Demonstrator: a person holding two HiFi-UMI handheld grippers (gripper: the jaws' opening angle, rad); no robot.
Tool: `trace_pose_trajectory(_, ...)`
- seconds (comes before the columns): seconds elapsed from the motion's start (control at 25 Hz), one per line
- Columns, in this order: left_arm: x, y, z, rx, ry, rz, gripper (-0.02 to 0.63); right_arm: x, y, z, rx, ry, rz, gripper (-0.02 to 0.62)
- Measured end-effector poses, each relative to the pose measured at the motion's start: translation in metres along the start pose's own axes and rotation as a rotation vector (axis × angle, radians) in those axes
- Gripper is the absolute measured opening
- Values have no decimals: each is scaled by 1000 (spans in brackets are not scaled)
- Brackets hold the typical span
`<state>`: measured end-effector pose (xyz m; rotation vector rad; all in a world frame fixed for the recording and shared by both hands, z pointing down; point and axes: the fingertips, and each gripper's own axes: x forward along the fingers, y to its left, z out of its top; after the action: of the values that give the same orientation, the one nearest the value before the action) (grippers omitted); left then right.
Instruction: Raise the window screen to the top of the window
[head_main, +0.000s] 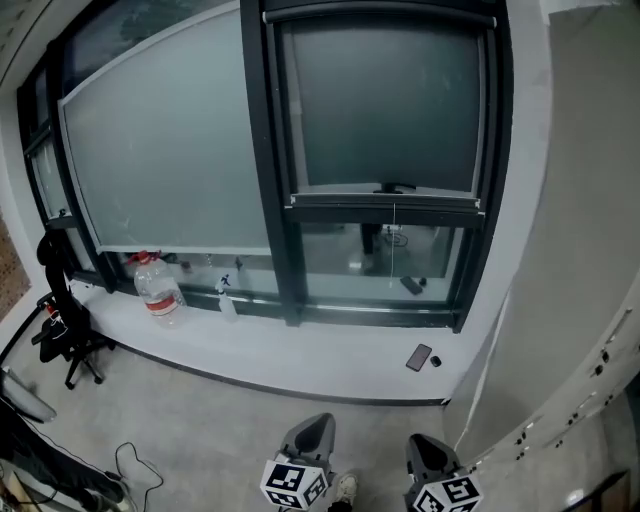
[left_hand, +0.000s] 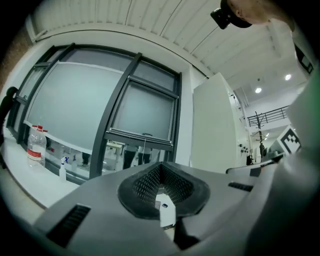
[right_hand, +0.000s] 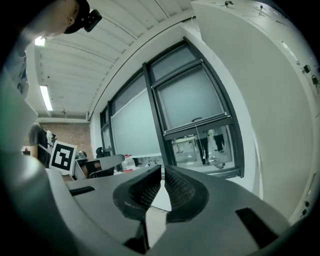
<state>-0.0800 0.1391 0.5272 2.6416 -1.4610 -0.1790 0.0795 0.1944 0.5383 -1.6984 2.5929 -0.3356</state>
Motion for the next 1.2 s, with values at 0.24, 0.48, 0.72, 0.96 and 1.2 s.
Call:
trace_pose_trajectory(0.24,109,47,37,41,-23,-44,0,104,-61,49,-17,-1,-46,6)
trace_pose_trajectory(0.48,206,96,61,71,-27,-78,0,188,-110,89,-35,-4,-125,5)
trace_pose_trajectory(0.72,262,125,48,18,13,-59,0,234,-145,83,-17,55,-130,5)
trace_pose_trajectory(0.96,335,162,50,51,8,-6,0,304,-181,93,-54,72,-56,6)
trace_pose_trajectory(1.2,466,185,85,184,-27,-17,0,406,-279,151,-366,87,-84,6)
